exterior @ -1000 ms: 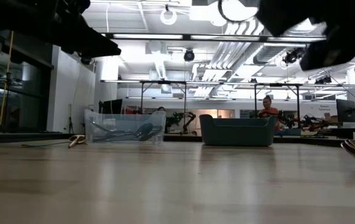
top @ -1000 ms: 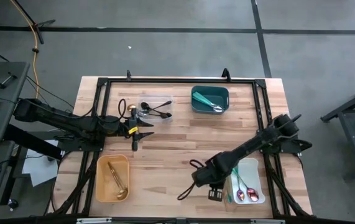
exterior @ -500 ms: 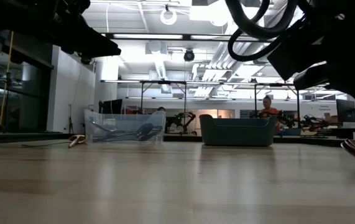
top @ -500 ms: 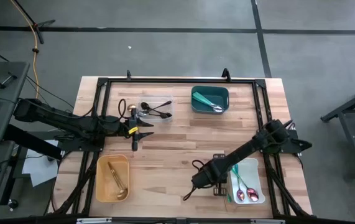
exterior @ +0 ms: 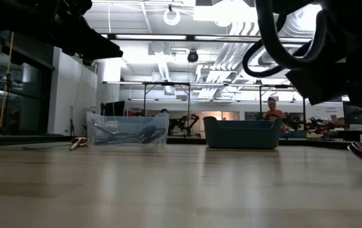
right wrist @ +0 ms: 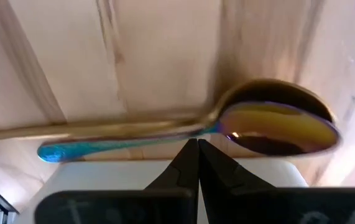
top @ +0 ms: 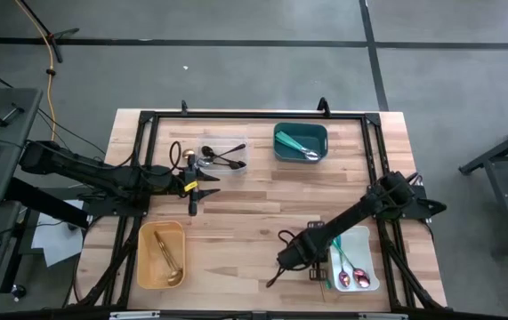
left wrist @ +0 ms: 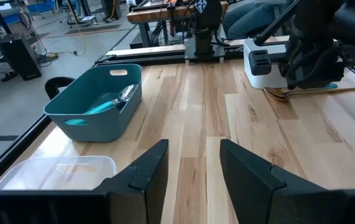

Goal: Sort silverware by color (type)
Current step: Put the purple spoon into the white bin

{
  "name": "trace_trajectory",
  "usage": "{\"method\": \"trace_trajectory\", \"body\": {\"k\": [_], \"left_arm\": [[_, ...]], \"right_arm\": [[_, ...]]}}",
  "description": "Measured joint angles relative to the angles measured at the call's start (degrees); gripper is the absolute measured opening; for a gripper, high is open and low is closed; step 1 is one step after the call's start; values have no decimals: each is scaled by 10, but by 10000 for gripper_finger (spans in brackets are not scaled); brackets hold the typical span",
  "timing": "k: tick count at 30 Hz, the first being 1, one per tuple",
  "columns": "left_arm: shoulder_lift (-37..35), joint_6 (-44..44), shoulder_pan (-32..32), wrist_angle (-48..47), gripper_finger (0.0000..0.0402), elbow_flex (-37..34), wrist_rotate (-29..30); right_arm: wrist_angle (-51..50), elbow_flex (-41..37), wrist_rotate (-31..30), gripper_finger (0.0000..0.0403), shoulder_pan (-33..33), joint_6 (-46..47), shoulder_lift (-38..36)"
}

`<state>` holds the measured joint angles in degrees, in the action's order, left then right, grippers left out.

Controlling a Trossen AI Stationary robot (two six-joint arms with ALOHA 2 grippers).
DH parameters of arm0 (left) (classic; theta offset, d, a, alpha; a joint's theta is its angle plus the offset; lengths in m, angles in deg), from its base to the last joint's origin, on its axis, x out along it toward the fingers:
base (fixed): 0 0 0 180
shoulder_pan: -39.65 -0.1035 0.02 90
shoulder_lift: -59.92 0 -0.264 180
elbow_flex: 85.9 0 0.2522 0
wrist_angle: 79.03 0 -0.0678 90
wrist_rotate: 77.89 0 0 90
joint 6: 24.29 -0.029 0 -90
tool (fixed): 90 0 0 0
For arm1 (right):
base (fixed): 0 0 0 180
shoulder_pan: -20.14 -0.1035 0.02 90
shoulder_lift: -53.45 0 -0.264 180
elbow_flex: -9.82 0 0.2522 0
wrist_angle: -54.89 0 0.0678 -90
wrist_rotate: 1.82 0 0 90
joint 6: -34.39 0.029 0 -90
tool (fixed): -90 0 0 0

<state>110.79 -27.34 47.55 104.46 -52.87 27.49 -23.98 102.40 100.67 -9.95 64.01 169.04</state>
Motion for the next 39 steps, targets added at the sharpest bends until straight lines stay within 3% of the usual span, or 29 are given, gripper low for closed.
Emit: {"method": "trace_trajectory", "body": {"k": [17,26,39], "left_arm": [[0,0,0,0,136,0,0],[0,0,0,0,136,0,0],[0,0,0,0,136,0,0]], "right_arm": [[77,-20,-3,0,2,-1,-3],[126,-20,-40,0,30,-3,-3],[253,-20,-127,0,81,-101,1]]}}
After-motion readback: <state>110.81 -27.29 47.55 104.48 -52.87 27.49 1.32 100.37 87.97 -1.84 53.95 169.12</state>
